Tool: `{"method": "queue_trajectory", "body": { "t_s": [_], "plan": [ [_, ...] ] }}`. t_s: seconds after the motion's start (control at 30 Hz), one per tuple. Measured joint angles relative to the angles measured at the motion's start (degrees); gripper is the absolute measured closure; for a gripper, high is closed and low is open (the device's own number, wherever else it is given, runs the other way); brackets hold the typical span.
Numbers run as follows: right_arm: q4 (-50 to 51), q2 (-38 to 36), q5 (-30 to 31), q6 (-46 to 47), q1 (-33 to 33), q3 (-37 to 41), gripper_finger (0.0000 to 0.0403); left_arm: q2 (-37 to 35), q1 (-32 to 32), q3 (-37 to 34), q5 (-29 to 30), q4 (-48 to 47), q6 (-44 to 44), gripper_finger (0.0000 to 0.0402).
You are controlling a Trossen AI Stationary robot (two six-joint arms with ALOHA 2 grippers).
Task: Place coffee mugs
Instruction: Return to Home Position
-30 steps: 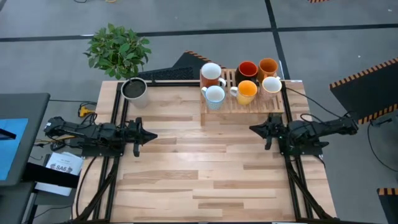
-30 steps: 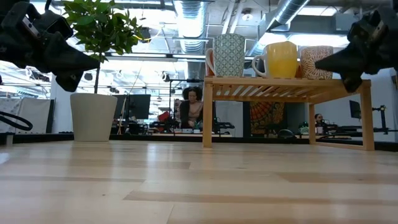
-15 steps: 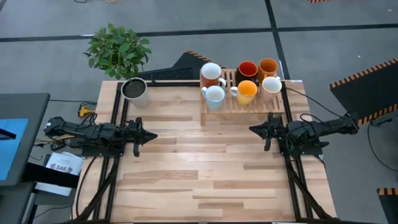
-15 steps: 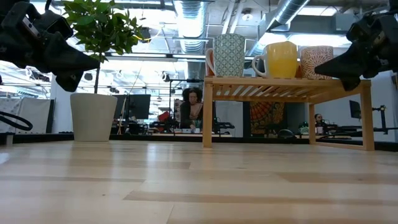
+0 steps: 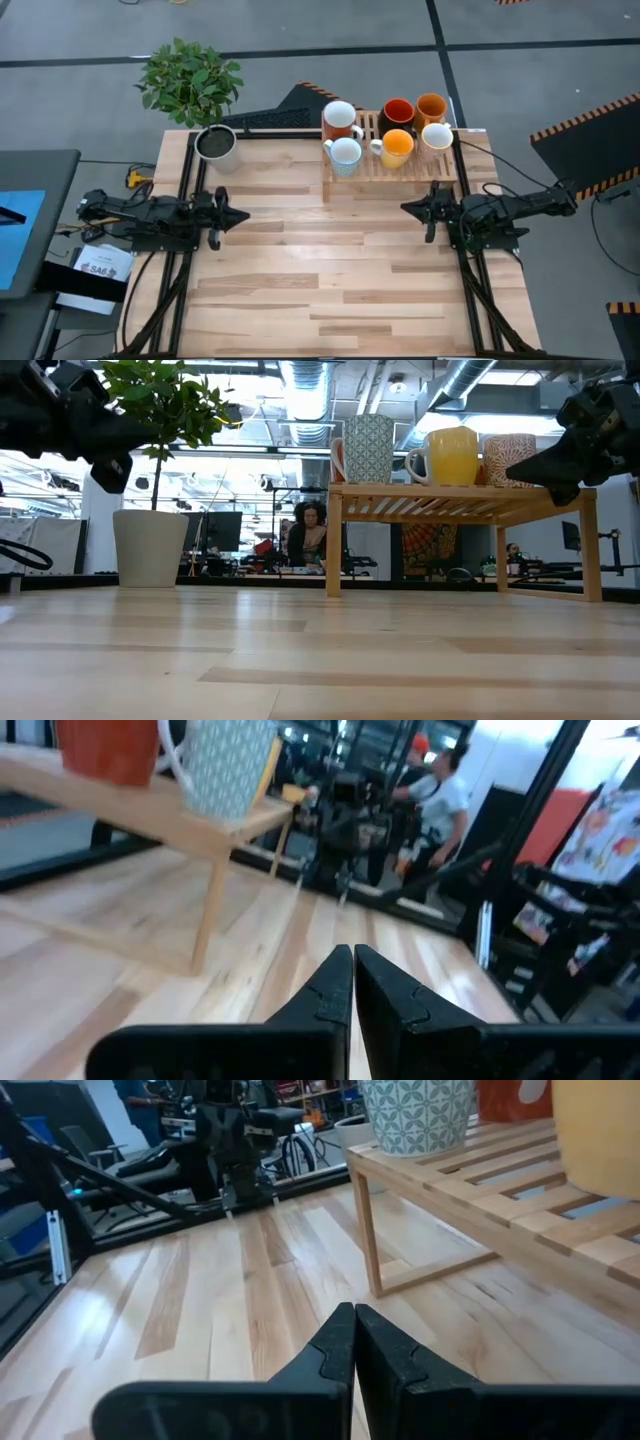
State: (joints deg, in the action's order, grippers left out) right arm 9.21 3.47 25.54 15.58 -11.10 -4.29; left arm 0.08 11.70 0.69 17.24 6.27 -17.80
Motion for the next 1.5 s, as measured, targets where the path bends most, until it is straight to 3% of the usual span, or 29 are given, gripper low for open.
{"method": "queue_trajectory", "body": {
  "t_s": [1.5],
  "plan": [
    [-0.68,-0.11,0.00,-0.09,0.00,0.09,0.0371,1.53,-0.52,0.15,-0.43,-3.34,0.02,0.0401]
  ]
}}
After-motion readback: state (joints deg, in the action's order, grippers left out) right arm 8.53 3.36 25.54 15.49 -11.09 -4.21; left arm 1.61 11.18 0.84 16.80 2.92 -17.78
